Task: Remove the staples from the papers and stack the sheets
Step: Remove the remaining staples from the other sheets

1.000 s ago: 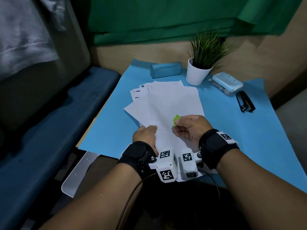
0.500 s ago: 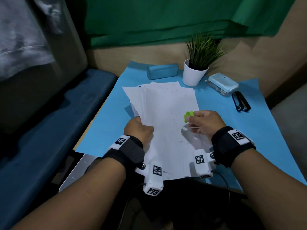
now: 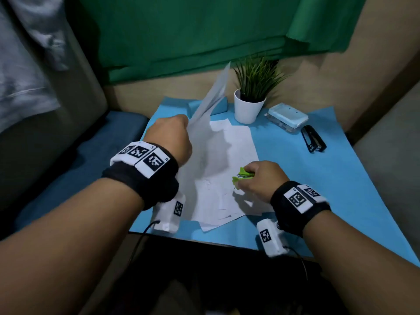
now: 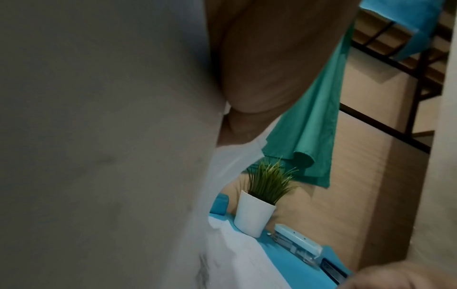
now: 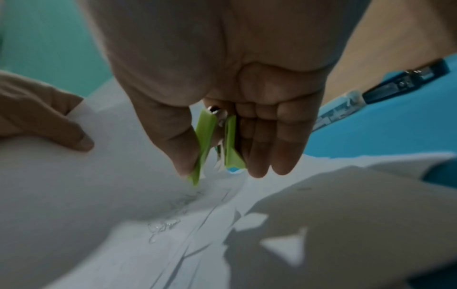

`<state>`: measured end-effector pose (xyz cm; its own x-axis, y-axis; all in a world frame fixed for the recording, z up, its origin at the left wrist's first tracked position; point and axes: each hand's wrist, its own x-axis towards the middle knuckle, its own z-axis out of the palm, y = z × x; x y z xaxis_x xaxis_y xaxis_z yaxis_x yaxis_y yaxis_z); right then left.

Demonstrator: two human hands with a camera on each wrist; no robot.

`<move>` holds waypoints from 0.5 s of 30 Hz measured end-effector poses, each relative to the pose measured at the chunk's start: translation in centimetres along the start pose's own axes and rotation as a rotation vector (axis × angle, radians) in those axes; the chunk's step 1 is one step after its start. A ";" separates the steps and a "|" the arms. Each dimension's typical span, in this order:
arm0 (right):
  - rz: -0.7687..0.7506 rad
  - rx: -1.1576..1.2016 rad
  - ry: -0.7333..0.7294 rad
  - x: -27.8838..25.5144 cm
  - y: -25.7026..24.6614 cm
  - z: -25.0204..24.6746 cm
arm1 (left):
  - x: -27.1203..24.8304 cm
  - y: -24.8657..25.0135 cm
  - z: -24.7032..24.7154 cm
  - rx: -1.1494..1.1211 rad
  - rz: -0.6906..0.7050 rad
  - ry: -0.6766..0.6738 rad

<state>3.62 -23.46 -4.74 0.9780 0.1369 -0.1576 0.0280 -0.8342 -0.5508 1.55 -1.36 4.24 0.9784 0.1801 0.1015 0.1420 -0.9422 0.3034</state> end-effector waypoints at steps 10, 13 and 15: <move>-0.060 -0.042 0.023 0.2 -0.6 -0.6 | 1.9 0.6 -5.0 0.098 0.094 0.076; -0.078 -0.025 0.037 0.3 -0.8 -0.7 | 2.0 0.7 -6.2 0.110 0.100 0.122; -0.086 -0.029 0.044 0.3 -0.9 -0.8 | 1.8 0.6 -6.3 0.114 0.095 0.146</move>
<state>4.06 -23.05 -3.67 0.9798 0.1858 -0.0738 0.1180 -0.8357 -0.5364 2.44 0.18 10.57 0.9573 0.1202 0.2628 0.0745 -0.9813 0.1775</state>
